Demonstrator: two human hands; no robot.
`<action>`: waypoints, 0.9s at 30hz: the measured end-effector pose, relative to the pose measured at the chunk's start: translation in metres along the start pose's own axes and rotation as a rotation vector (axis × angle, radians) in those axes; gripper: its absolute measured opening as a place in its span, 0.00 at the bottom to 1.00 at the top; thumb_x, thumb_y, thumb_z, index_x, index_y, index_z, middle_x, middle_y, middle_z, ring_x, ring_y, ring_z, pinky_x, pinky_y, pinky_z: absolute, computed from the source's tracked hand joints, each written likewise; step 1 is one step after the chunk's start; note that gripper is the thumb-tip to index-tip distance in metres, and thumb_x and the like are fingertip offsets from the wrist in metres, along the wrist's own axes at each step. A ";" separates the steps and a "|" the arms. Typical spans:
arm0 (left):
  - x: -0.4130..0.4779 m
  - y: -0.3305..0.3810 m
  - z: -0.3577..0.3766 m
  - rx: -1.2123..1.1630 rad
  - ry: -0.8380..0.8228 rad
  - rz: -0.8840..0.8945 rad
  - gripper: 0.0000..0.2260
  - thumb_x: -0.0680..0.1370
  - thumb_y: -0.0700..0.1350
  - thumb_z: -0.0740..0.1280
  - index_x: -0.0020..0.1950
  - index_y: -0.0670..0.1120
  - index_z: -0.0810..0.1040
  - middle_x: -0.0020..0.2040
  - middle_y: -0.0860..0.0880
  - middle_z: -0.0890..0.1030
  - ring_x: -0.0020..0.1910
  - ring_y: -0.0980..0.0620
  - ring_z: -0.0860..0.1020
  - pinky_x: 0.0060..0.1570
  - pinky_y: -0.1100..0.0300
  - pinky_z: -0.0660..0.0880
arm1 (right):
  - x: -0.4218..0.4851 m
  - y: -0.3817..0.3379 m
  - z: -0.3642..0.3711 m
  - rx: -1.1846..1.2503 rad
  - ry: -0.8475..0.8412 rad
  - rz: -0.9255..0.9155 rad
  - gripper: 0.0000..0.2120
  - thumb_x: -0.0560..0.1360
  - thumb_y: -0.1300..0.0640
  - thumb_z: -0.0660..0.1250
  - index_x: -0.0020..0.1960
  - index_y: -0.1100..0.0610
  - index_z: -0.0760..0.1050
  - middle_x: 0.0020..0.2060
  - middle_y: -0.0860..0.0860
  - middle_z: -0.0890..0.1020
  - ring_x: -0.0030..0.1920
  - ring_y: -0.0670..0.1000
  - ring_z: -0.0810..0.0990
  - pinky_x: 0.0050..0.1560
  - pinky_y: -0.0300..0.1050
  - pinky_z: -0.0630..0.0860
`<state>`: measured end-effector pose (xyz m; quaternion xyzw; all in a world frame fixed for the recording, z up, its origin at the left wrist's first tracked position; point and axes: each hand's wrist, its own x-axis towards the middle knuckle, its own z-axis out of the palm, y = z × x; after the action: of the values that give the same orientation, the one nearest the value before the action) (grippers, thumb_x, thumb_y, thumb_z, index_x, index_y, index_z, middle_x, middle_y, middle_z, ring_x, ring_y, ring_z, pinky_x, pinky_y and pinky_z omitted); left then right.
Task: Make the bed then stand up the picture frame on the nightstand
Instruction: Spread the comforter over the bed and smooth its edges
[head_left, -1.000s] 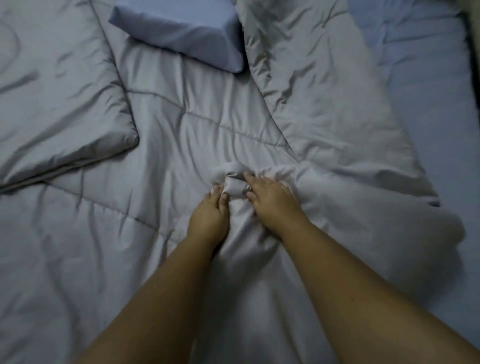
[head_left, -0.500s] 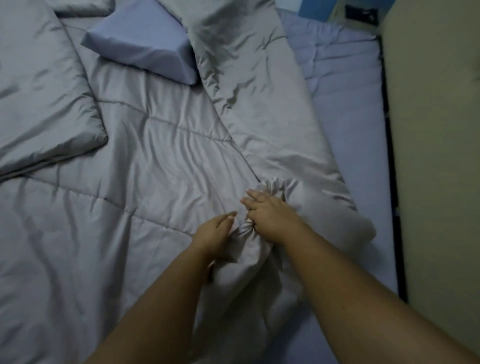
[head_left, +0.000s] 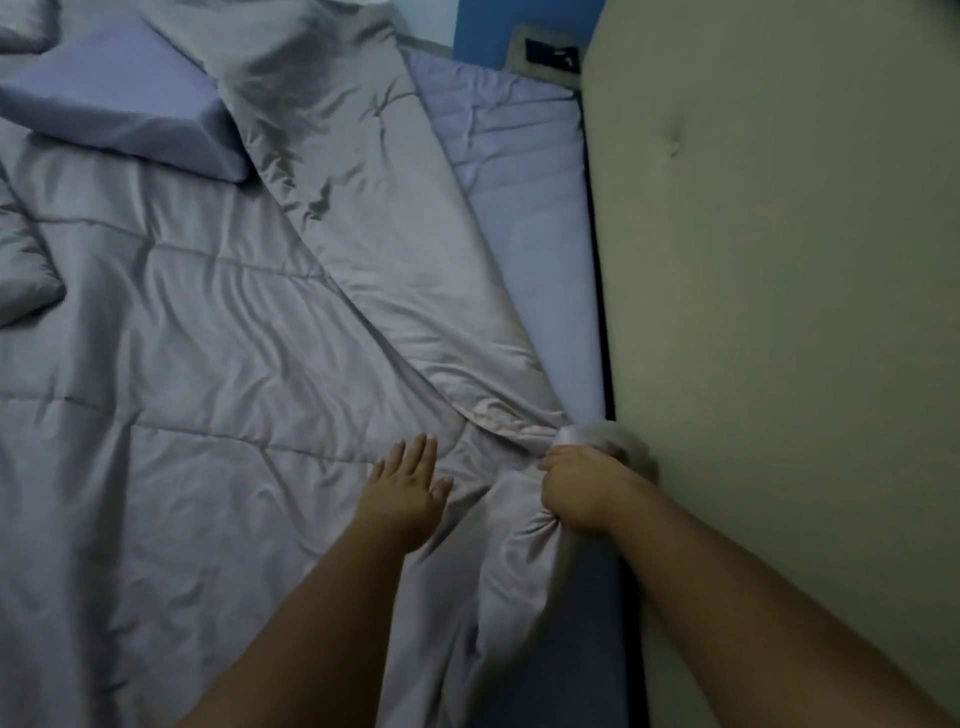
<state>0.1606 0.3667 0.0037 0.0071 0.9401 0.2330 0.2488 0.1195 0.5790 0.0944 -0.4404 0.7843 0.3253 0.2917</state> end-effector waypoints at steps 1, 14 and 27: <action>-0.001 0.008 0.004 0.009 -0.001 0.014 0.28 0.81 0.58 0.45 0.77 0.50 0.40 0.78 0.52 0.41 0.77 0.50 0.41 0.74 0.51 0.42 | -0.010 -0.003 0.008 -0.029 -0.049 -0.004 0.12 0.77 0.61 0.60 0.57 0.61 0.77 0.60 0.57 0.78 0.63 0.57 0.72 0.67 0.52 0.67; 0.021 0.040 0.054 0.135 -0.075 0.087 0.28 0.81 0.58 0.45 0.77 0.49 0.40 0.78 0.50 0.41 0.77 0.48 0.40 0.75 0.51 0.42 | -0.044 -0.082 0.122 0.380 -0.471 0.117 0.17 0.77 0.55 0.60 0.62 0.62 0.73 0.64 0.59 0.75 0.62 0.59 0.74 0.64 0.54 0.70; 0.062 0.024 0.096 0.132 0.037 0.089 0.28 0.80 0.58 0.49 0.77 0.51 0.43 0.79 0.51 0.44 0.77 0.50 0.42 0.74 0.51 0.40 | 0.020 -0.078 0.117 0.579 -0.115 0.201 0.14 0.77 0.60 0.55 0.59 0.59 0.75 0.58 0.59 0.78 0.59 0.59 0.77 0.58 0.53 0.72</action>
<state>0.1488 0.4381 -0.0881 0.0610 0.9566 0.1816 0.2197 0.1992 0.6278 -0.0125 -0.2401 0.8662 0.1401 0.4153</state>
